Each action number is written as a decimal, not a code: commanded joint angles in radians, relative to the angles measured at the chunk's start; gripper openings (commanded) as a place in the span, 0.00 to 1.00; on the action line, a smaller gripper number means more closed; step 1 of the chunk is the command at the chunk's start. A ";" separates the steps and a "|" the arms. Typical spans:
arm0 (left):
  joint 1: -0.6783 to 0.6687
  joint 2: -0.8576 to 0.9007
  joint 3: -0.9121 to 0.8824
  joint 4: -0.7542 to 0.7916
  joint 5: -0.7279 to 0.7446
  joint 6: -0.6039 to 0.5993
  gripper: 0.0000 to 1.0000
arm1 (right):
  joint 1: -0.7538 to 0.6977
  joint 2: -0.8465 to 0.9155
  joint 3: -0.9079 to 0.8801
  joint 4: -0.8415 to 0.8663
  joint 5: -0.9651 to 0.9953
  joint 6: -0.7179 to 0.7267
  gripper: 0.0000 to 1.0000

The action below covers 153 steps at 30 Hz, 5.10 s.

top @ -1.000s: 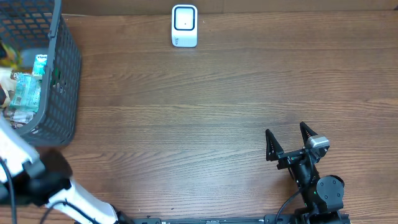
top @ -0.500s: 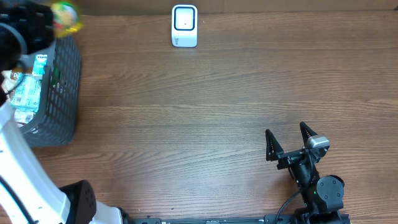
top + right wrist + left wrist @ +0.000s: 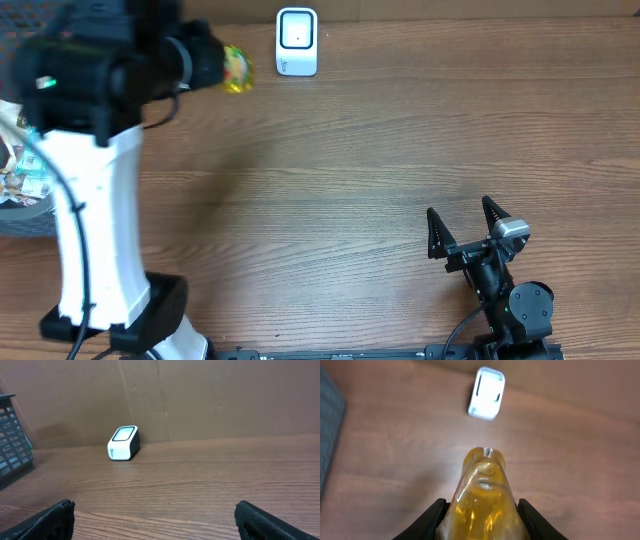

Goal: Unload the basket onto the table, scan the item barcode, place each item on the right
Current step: 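Grasp the yellow dish-soap bottle with the left gripper and lift it out, then carry the bottle forward and set it upright on the table, then return the left gripper to the basket and grasp the white-green jar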

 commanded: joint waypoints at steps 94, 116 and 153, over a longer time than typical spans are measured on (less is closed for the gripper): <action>-0.578 0.684 0.002 0.259 -0.202 -0.219 0.47 | 0.005 -0.008 -0.010 0.003 0.009 -0.003 1.00; -0.533 0.659 0.208 0.284 -0.198 -0.093 1.00 | 0.005 -0.008 -0.010 0.003 0.009 -0.003 1.00; 0.550 0.365 0.528 -0.047 -0.211 0.315 1.00 | 0.005 -0.008 -0.010 0.003 0.009 -0.003 1.00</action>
